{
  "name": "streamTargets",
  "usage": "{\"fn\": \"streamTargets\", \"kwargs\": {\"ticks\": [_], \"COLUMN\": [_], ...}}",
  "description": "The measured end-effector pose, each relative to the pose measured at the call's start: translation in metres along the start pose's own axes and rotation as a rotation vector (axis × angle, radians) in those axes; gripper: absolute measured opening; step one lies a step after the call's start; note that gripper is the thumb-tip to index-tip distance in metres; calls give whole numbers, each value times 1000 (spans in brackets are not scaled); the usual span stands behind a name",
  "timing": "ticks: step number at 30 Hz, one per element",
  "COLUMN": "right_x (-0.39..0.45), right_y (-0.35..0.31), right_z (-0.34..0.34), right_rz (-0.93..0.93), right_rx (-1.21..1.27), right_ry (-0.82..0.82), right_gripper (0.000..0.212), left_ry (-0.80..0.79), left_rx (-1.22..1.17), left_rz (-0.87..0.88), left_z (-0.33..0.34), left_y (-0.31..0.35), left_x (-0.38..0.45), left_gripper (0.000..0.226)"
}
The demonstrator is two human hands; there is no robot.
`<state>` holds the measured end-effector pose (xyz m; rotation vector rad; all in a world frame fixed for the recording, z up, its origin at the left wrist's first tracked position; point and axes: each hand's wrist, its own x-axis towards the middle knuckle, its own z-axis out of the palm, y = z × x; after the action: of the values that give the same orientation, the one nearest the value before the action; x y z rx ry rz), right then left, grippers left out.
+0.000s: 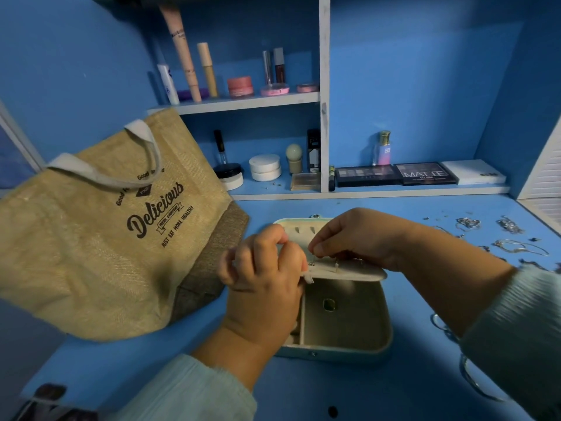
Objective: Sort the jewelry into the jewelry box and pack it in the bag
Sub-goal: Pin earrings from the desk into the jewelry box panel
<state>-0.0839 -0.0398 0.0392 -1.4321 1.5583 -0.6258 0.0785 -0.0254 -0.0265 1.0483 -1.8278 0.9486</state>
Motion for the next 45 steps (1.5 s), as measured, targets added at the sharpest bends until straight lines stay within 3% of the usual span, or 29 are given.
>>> {"fn": "streamTargets", "kwargs": {"ticks": [9, 22, 45], "right_x": [0, 3, 0], "right_y": [2, -5, -9], "right_z": [-3, -7, -5], "right_rz": [35, -15, -94], "right_rx": [101, -65, -256], "right_ry": [-54, -158, -138], "right_gripper": [8, 11, 7], "left_ry": [-1, 19, 14], "left_rx": [-3, 1, -5], "left_rz": [8, 13, 14], "left_z": [0, 0, 0], "left_y": [0, -1, -1], "left_x": [1, 0, 1], "left_gripper": [13, 17, 16]}}
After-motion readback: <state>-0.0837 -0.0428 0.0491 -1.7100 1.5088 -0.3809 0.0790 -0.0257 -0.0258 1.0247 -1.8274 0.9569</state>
